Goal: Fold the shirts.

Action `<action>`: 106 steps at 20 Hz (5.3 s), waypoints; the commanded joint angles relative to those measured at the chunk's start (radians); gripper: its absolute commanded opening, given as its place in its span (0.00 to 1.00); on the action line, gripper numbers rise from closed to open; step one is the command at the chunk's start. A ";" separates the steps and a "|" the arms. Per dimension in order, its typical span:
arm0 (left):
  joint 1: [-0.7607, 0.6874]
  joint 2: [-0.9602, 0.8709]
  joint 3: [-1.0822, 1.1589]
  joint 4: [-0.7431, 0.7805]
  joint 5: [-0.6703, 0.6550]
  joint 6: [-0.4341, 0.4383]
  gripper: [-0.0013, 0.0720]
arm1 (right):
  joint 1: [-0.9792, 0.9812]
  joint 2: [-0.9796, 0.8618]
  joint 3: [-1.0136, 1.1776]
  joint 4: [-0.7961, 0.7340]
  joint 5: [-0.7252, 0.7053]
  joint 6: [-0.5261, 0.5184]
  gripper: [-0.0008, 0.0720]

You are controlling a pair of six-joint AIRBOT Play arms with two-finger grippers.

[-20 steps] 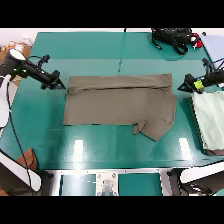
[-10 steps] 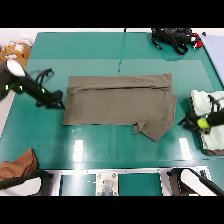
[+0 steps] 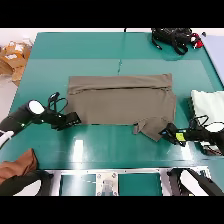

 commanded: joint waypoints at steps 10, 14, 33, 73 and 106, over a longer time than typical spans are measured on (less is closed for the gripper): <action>-0.027 -0.081 0.077 0.014 0.046 0.030 0.04 | 0.089 -0.098 0.119 0.054 -0.008 -0.112 0.04; -0.027 -0.072 0.230 0.304 -0.251 -0.023 0.04 | 0.089 -0.051 0.158 -0.138 0.119 0.015 0.03; -0.027 -0.257 0.641 0.362 -0.428 0.118 0.04 | 0.140 -0.206 0.662 -0.087 0.121 0.040 0.03; 0.015 -0.743 1.388 0.036 -0.564 0.064 0.05 | -0.019 -0.944 1.079 0.208 0.270 -0.360 0.03; -0.069 -0.650 1.360 0.119 -0.627 0.137 0.04 | 0.520 -0.548 1.364 0.216 0.267 -0.204 0.03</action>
